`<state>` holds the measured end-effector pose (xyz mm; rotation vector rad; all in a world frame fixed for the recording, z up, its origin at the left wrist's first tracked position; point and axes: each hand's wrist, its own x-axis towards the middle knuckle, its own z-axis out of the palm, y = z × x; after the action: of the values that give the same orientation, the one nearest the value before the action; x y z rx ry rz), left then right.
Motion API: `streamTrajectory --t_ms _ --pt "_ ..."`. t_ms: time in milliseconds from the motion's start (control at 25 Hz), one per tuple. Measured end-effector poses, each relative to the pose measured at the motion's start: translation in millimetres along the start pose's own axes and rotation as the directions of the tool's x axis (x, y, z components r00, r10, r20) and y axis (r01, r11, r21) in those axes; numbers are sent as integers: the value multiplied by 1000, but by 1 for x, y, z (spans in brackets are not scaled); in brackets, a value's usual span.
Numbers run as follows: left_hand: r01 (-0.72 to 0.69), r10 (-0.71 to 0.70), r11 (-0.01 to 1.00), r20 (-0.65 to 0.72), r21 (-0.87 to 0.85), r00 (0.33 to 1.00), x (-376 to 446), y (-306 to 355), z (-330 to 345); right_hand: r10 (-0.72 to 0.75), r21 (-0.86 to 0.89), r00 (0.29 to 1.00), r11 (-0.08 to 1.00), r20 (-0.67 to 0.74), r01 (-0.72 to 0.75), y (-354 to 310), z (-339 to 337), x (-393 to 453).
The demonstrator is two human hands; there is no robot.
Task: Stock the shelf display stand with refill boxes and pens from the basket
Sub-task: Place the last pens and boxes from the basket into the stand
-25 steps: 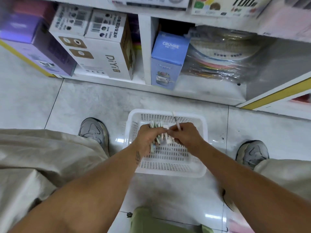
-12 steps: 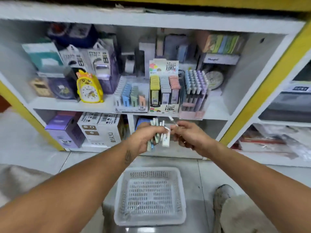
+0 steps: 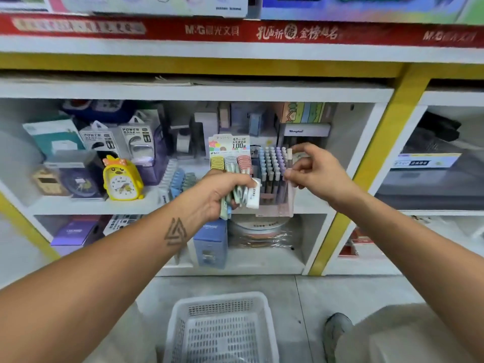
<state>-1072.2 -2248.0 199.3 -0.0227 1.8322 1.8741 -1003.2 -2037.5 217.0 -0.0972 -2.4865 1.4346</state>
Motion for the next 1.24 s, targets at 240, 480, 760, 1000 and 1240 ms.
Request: streamTrajectory --t_ms 240,480,760,1000,1240 --pt "79 -77 996 63 -28 995 21 -5 11 -77 -69 995 995 -56 73 6 -22 14" --pt "119 -115 992 97 -38 989 33 -1 13 -258 -295 913 941 -315 165 14 -49 26" --pt "125 -120 991 98 -46 988 31 -1 12 -325 -562 937 802 -128 201 12 -31 29" --pt "134 -131 990 89 -32 987 30 -2 3 -341 -348 912 903 -227 251 16 -21 31" --pt "118 -115 993 76 -30 990 27 -1 4 -203 -402 977 902 -69 159 40 -8 30"
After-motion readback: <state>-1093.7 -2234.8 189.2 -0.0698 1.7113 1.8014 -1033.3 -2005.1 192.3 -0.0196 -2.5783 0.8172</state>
